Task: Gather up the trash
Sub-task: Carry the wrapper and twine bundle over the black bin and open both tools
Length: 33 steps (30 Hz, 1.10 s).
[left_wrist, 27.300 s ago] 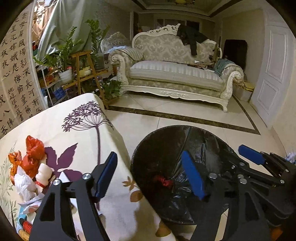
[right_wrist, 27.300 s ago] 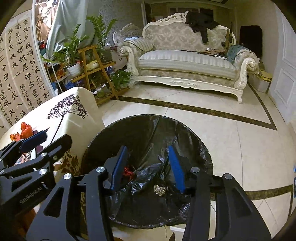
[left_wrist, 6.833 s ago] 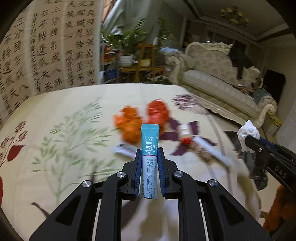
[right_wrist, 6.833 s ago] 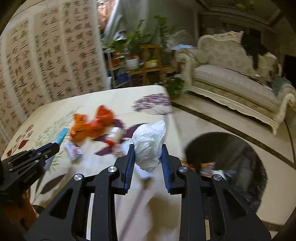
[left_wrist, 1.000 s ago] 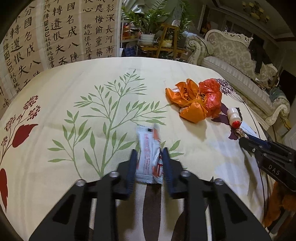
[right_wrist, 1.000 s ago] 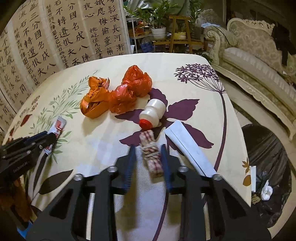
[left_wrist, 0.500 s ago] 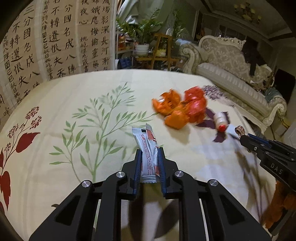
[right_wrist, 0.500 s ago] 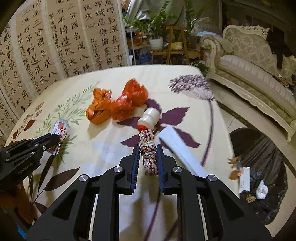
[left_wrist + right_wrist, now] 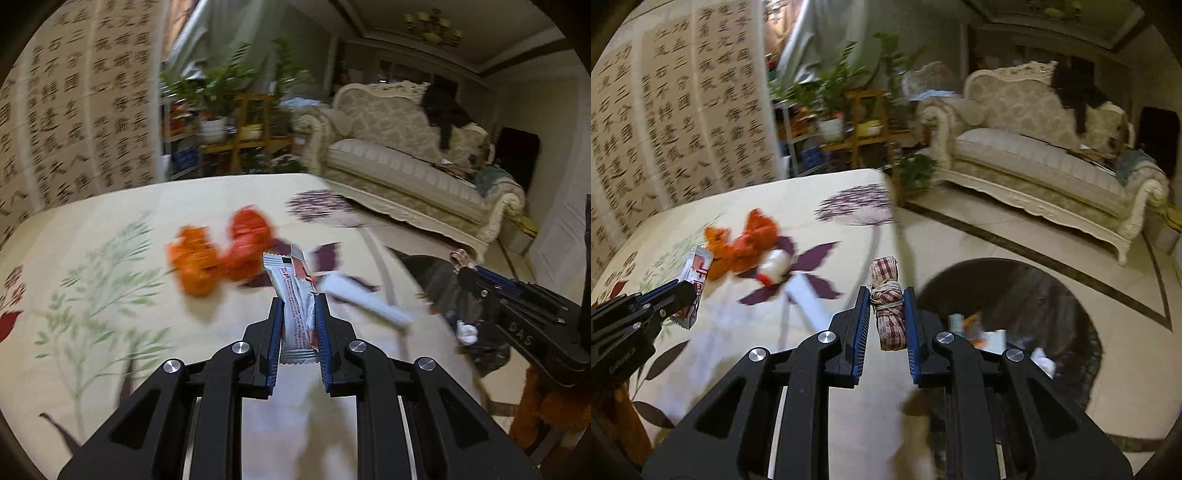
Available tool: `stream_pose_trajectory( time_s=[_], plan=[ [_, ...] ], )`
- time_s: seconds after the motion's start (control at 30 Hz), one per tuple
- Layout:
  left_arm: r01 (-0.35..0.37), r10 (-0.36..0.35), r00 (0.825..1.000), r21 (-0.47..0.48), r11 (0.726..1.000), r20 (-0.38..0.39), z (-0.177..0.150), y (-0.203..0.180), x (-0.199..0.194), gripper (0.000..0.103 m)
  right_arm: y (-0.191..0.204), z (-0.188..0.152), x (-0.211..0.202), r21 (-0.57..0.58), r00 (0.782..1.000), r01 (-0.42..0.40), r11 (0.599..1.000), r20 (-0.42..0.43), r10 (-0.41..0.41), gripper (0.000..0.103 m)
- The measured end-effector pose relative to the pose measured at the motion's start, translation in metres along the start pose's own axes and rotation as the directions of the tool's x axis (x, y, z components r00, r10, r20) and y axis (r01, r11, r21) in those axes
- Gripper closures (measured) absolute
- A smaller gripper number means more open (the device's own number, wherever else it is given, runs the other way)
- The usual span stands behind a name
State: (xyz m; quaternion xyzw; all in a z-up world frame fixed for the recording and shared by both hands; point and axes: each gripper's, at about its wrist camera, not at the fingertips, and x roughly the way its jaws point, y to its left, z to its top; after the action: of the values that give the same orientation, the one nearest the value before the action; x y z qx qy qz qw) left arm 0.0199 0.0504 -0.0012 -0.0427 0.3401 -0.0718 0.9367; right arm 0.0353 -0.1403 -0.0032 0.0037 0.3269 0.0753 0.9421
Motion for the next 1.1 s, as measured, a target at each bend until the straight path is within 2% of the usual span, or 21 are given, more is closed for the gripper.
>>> stream_pose_trajectory(
  time_s=[0.2, 0.43, 0.93, 1.0, 1.07, 1.1],
  plan=[
    [0.082, -0.084, 0.996, 0.076, 0.994, 0.014, 0.009, -0.054, 0.016, 0.084, -0.037, -0.004, -0.002, 0.037, 0.996, 0.091, 0.995, 0.02, -0.092, 0.085],
    [0.132, -0.132, 0.991, 0.134, 0.982, -0.008, 0.015, -0.092, 0.04, 0.084, -0.07, -0.012, 0.0, 0.095, 0.991, 0.132, 0.987, 0.017, -0.134, 0.085],
    [0.149, -0.142, 0.989, 0.224, 0.963, -0.047, 0.022, -0.141, 0.086, 0.083, -0.108, -0.011, 0.022, 0.175, 0.988, 0.155, 0.972, -0.003, -0.157, 0.084],
    [0.147, -0.137, 0.989, 0.237, 0.96, -0.058, 0.023, -0.145, 0.092, 0.08, -0.111, -0.012, 0.024, 0.186, 0.988, 0.156, 0.97, -0.005, -0.158, 0.083],
    [0.141, -0.129, 0.99, 0.237, 0.961, -0.064, 0.022, -0.146, 0.095, 0.067, -0.115, -0.014, 0.024, 0.199, 0.987, 0.161, 0.967, -0.006, -0.163, 0.074],
    [0.139, -0.128, 0.99, 0.233, 0.962, -0.063, 0.023, -0.145, 0.095, 0.063, -0.116, -0.014, 0.023, 0.205, 0.985, 0.17, 0.964, -0.003, -0.173, 0.072]
  ],
)
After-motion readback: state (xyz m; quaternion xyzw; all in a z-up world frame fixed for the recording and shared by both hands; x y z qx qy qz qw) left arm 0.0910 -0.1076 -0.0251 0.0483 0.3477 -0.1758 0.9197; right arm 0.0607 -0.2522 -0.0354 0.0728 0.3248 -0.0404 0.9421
